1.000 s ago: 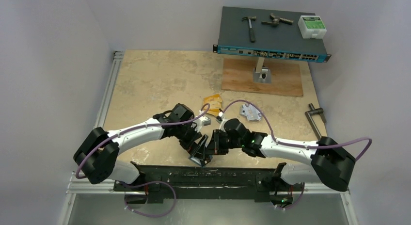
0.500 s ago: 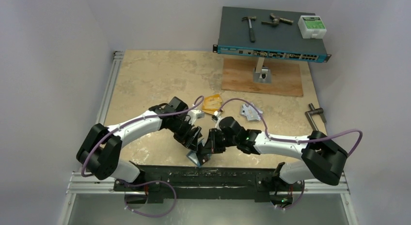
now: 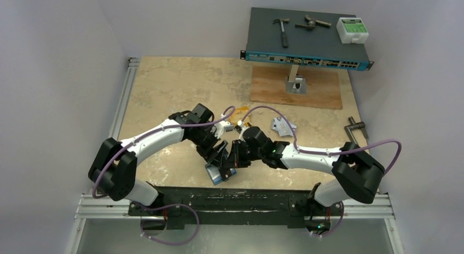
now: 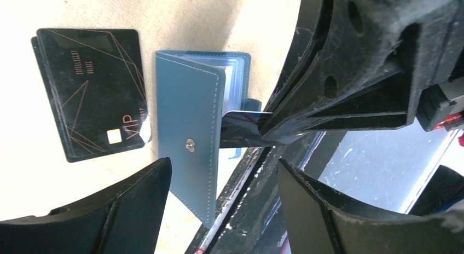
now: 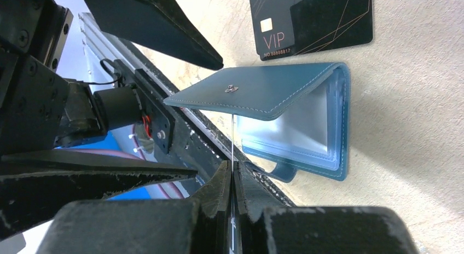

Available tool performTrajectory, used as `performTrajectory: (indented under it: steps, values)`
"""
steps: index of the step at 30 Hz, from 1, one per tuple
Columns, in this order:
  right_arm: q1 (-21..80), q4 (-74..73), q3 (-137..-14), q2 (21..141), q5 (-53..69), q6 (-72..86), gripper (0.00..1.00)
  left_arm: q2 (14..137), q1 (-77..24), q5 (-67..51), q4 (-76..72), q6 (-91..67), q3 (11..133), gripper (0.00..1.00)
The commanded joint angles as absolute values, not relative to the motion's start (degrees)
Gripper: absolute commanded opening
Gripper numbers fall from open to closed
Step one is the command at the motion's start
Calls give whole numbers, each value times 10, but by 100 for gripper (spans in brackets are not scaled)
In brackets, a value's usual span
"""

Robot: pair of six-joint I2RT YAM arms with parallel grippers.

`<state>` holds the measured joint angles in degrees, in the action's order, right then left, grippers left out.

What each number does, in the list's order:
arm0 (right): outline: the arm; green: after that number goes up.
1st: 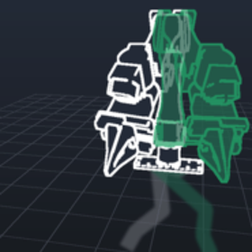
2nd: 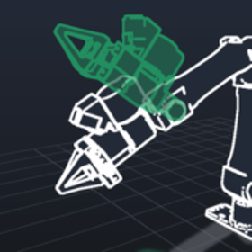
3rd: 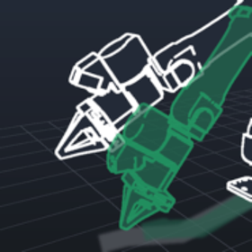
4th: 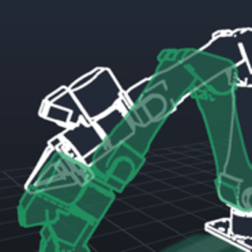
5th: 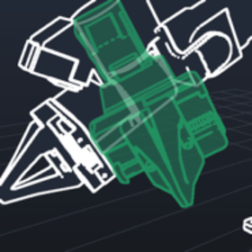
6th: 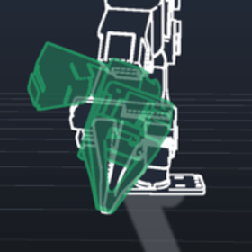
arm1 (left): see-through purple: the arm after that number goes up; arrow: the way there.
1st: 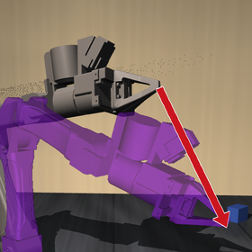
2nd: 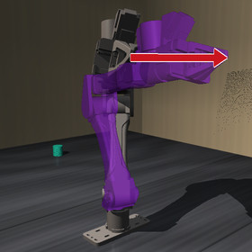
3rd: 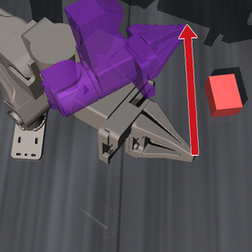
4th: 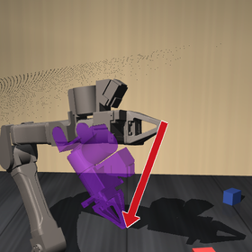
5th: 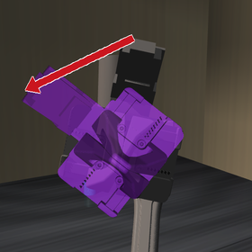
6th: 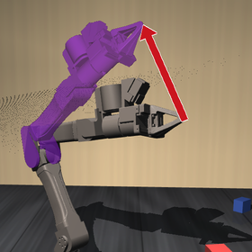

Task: Put the credit cards into the card holder
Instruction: Pick up the card holder from the center of the board.

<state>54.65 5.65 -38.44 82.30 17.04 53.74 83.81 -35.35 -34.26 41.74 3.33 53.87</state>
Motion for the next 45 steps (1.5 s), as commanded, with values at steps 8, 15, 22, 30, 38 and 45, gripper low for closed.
performTrajectory:
  steps: [8, 15, 22, 30, 38, 45]
  values:
    - [519, 79, -386, 818, 174, 516, 0, 886, -353, -284, 467, 145, 578, 57]
    - [516, 74, -374, 812, 179, 510, 0, 892, -346, -273, 454, 131, 582, 43]
    - [519, 75, -335, 777, 182, 527, 0, 909, -341, -240, 442, 43, 598, 21]
    - [523, -10, -341, 702, 152, 516, 0, 894, -355, -286, 420, -134, 587, 10]
    - [523, -39, -292, 648, 136, 549, 0, 905, -411, -302, 318, -257, 573, 1]
    - [523, -82, -222, 570, 136, 583, 0, 925, -411, -285, 289, -276, 561, 0]
